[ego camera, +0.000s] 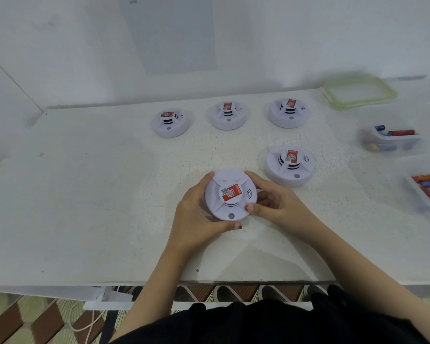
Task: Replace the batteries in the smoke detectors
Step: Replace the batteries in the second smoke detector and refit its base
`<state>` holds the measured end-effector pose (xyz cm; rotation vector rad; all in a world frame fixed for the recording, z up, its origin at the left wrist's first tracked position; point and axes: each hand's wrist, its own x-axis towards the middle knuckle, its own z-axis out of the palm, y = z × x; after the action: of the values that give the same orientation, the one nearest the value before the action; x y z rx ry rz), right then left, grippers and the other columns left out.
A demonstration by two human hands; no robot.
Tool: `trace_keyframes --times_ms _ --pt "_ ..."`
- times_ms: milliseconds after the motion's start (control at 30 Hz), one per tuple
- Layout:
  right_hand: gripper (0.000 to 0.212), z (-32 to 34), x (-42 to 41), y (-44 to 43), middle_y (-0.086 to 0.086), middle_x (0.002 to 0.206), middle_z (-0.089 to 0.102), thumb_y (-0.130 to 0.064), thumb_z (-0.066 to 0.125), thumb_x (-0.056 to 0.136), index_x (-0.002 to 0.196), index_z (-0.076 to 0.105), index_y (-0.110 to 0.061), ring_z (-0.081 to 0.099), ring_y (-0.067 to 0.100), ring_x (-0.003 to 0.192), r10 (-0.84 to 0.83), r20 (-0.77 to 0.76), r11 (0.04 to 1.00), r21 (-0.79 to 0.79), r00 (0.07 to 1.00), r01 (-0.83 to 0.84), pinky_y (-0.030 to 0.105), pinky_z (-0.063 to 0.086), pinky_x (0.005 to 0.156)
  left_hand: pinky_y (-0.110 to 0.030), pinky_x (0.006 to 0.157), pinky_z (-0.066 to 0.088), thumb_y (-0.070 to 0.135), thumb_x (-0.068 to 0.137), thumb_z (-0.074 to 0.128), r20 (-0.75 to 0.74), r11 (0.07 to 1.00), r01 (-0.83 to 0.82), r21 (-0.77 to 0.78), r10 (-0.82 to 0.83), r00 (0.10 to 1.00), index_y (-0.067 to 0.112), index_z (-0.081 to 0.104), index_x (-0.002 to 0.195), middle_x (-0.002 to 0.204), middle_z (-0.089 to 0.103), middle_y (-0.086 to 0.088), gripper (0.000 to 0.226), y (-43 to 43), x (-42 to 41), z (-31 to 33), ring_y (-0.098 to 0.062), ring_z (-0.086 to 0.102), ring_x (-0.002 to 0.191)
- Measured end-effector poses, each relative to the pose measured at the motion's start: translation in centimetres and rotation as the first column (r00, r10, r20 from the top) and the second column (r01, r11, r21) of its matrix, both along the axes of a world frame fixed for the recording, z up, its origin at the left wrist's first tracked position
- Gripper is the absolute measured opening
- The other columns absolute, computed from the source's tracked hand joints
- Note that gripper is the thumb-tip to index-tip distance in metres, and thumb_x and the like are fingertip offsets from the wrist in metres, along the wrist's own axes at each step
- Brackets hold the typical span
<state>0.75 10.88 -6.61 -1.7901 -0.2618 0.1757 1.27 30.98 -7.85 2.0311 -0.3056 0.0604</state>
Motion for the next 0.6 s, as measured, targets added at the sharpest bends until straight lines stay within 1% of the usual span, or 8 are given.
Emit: trace_keyframes --times_ms 67,167,300,367,433,500,533,600 --pt "0.063 -0.1 0.0 0.0 0.003 0.119 0.065 -0.012 0.067 0.086 0.142 0.04 -0.018 0.063 0.018 0.105 -0.004 0.002 1.0 0.0 1.0 0.004 0.042 0.05 0.094 0.0 0.093 0.036 0.029 0.05 0.094 0.001 1.0 0.002 0.006 -0.002 1.0 0.03 0.042 0.135 0.124 0.052 0.023 0.099 0.1 0.0 -0.1 0.022 0.045 0.114" --pt "0.061 -0.1 0.0 0.0 0.001 0.119 0.065 -0.011 0.067 0.086 0.14 0.041 -0.023 0.063 0.017 0.105 -0.013 0.006 1.0 -0.004 1.0 0.013 0.042 0.05 0.094 -0.001 0.093 0.037 0.034 0.049 0.093 -0.003 1.0 -0.002 0.007 0.002 1.0 0.033 0.041 0.135 0.124 0.051 0.027 0.1 0.2 -0.1 -0.1 0.019 0.045 0.116" --pt "0.063 0.0 0.0 0.2 0.0 0.12 0.065 -0.023 0.066 0.083 0.141 0.042 -0.022 0.063 0.019 0.106 -0.004 0.024 1.0 -0.019 1.0 0.004 0.045 0.05 0.093 -0.005 0.095 0.039 0.023 0.051 0.094 0.023 1.0 0.0 0.004 0.0 1.0 0.036 0.041 0.129 0.122 0.051 0.029 0.095 0.0 -0.2 0.2 0.021 0.047 0.111" --pt "0.065 -0.1 0.0 0.3 -0.001 0.123 0.063 -0.028 0.066 0.083 0.142 0.04 -0.022 0.061 0.017 0.11 0.002 0.028 1.0 -0.028 1.0 -0.001 0.045 0.05 0.094 -0.003 0.09 0.04 0.019 0.051 0.094 0.045 1.0 0.003 0.012 -0.004 0.999 0.042 0.041 0.122 0.114 0.055 0.036 0.091 -0.1 -0.2 0.3 0.023 0.048 0.107" --pt "0.064 -0.2 0.1 0.4 -0.003 0.126 0.061 -0.028 0.065 0.084 0.142 0.04 -0.022 0.059 0.014 0.113 0.01 0.044 0.998 -0.055 0.999 -0.007 0.041 0.05 0.095 0.001 0.087 0.038 0.02 0.052 0.094 0.053 1.0 0.007 0.008 -0.008 0.999 0.042 0.042 0.124 0.114 0.057 0.036 0.091 0.1 -0.1 0.1 0.024 0.047 0.108" --pt "0.061 -0.3 0.2 0.4 -0.007 0.125 0.06 -0.025 0.064 0.086 0.141 0.04 -0.021 0.059 0.01 0.111 0.002 0.072 0.997 -0.08 0.997 0.004 0.032 0.051 0.093 -0.001 0.092 0.039 0.024 0.052 0.094 0.036 1.0 0.004 -0.013 -0.004 0.999 0.03 0.045 0.132 0.124 0.056 0.022 0.095 0.2 0.2 -0.3 0.021 0.047 0.113" --pt "0.059 -0.3 0.3 0.4 -0.008 0.124 0.06 -0.022 0.064 0.087 0.141 0.04 -0.021 0.06 0.008 0.109 -0.002 0.088 0.996 -0.092 0.996 0.01 0.028 0.051 0.091 -0.003 0.093 0.039 0.028 0.051 0.095 0.023 1.0 0.007 -0.022 -0.007 1.0 0.029 0.045 0.134 0.126 0.056 0.02 0.096 0.3 0.4 -0.3 0.017 0.048 0.115" --pt "0.057 -0.3 0.6 0.6 -0.01 0.121 0.061 -0.018 0.065 0.087 0.14 0.041 -0.022 0.06 0.008 0.104 -0.01 0.122 0.992 -0.125 0.992 0.025 0.023 0.051 0.086 -0.003 0.091 0.04 0.038 0.049 0.093 0.004 0.999 0.027 -0.018 -0.027 1.0 0.04 0.043 0.129 0.121 0.057 0.032 0.094 0.3 0.8 -0.1 0.015 0.05 0.115"
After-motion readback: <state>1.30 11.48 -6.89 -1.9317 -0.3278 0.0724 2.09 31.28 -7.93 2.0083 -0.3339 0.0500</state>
